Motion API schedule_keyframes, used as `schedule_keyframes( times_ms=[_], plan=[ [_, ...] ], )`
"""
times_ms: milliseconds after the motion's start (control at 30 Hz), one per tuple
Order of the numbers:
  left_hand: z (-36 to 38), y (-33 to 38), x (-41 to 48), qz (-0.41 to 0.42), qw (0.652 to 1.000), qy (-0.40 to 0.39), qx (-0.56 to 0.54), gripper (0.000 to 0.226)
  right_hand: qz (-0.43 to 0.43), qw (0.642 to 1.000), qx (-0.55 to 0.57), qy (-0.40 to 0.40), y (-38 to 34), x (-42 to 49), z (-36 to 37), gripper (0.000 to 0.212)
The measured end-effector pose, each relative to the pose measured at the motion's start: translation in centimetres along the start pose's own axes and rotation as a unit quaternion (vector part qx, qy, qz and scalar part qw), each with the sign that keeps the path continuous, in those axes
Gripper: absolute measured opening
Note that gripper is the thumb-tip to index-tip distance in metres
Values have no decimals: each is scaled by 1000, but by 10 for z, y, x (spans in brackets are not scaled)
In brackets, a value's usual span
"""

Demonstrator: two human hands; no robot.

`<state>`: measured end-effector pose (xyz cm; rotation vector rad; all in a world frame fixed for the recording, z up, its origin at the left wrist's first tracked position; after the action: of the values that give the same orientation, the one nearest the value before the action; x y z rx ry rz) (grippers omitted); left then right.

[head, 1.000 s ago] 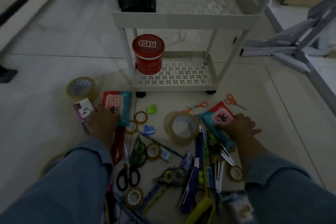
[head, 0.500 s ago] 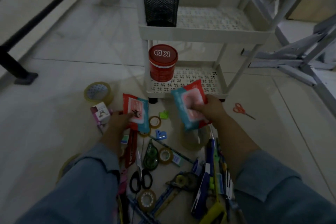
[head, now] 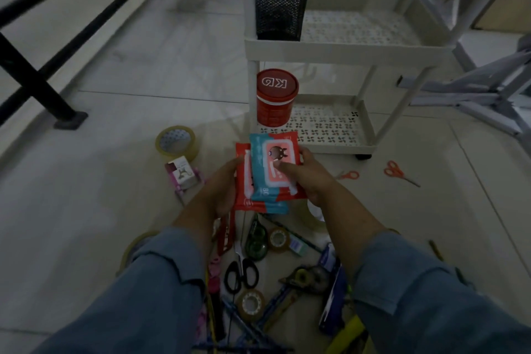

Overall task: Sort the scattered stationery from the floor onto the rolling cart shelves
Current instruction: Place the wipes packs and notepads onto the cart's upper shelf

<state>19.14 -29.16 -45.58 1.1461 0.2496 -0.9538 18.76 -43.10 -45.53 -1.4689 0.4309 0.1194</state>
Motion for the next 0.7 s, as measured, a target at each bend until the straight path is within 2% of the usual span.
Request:
schedule_keyframes(
  times_ms=[167,267,533,700],
  plan=[
    [7,13,2,62,995,15,78,29,5,999,2,-34,-4,-2,10,48],
    [6,20,5,100,992,44,62,18,25,997,44,-54,-5,-4,15,38],
    [3,17,13,104,993,45,29,14,5,999,-16,-49,1,8,17,38],
    [-1,6,20,74,996,37,-23,24,-17,991,-106,-78,5,14,23,46]
  ],
)
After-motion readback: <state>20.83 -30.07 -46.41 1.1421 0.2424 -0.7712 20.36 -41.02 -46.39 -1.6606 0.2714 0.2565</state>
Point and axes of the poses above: each hand's wrist, its own x-axis towards the middle knuckle, its own z-axis out of the palm, y = z × x, the point moved 10 cm from there along x, towards the middle knuckle, and after that the axes turned 8 degrees about -z, right-handed, at the moved point
